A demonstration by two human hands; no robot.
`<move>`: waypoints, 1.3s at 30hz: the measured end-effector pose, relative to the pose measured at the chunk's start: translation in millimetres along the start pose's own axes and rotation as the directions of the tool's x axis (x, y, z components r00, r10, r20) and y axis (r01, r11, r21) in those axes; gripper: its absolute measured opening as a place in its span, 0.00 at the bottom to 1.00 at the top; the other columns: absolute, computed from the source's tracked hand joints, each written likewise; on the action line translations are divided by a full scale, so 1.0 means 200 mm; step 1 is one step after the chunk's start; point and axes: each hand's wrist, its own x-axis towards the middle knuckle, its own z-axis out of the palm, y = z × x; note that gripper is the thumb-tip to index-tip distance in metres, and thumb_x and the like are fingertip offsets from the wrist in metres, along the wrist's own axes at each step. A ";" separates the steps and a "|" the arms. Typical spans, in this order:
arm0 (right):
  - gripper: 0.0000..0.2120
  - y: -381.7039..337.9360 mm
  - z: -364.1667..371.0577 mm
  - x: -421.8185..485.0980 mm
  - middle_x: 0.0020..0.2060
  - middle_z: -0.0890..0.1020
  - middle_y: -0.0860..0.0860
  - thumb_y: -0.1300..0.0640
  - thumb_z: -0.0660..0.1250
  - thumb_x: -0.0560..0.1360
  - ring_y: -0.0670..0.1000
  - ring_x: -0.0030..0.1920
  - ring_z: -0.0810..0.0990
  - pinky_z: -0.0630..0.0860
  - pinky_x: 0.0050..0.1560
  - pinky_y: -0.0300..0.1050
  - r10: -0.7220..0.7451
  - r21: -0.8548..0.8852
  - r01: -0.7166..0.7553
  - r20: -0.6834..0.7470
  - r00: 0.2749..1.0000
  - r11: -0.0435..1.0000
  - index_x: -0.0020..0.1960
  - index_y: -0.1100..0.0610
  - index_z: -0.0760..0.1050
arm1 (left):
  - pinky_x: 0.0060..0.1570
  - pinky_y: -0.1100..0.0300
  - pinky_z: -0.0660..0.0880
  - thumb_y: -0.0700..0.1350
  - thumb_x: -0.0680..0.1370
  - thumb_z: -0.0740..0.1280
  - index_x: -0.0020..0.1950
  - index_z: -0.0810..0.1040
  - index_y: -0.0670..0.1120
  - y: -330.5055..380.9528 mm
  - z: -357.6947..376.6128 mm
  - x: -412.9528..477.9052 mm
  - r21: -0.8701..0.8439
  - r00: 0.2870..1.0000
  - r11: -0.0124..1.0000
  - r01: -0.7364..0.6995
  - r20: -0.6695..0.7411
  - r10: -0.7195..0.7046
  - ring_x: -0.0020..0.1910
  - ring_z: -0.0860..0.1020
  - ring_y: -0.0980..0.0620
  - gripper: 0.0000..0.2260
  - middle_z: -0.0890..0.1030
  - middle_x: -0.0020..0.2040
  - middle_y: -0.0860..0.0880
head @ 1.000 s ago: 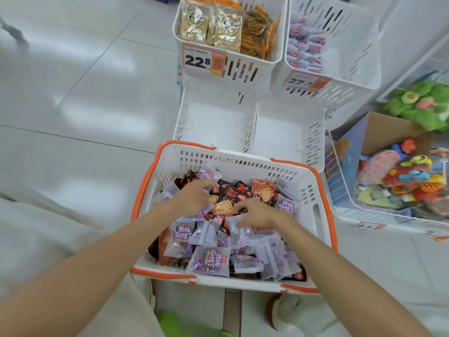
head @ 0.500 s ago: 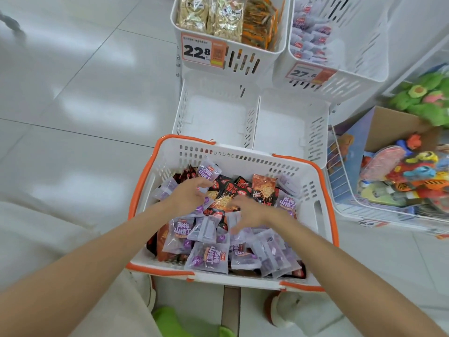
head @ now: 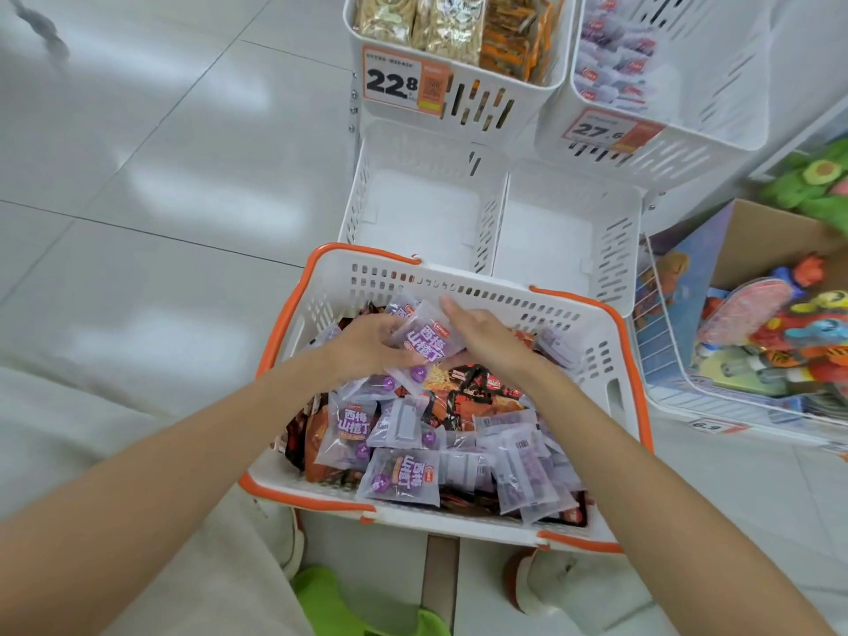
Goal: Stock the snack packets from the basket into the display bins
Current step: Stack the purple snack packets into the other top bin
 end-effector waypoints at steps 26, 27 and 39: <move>0.19 -0.33 -0.41 -0.04 0.62 0.74 0.50 0.56 0.71 0.76 0.49 0.53 0.80 0.78 0.43 0.37 -0.211 -0.187 0.195 -0.070 0.975 0.963 0.66 0.50 0.73 | 0.50 0.55 0.82 0.40 0.72 0.76 0.66 0.70 0.45 0.36 0.02 0.13 -0.235 0.999 0.972 -0.023 0.025 0.029 0.54 0.82 0.51 0.26 0.80 0.59 0.48; 0.21 -0.36 -0.46 -0.07 0.62 0.73 0.48 0.55 0.73 0.75 0.48 0.56 0.78 0.76 0.44 0.37 -0.221 -0.233 0.199 -0.074 0.972 0.952 0.66 0.47 0.73 | 0.50 0.56 0.82 0.39 0.72 0.76 0.65 0.70 0.46 0.42 0.04 0.16 -0.223 0.999 0.974 -0.037 0.018 0.042 0.53 0.82 0.51 0.25 0.79 0.56 0.50; 0.13 -0.43 -0.88 -0.13 0.45 0.83 0.61 0.45 0.75 0.69 0.52 0.46 0.80 0.75 0.48 0.50 -0.213 -0.012 0.249 -0.560 0.801 0.968 0.44 0.54 0.81 | 0.59 0.51 0.78 0.49 0.78 0.65 0.71 0.71 0.43 1.08 0.32 0.45 -0.603 0.968 0.787 -0.130 0.096 0.233 0.61 0.78 0.46 0.23 0.79 0.65 0.43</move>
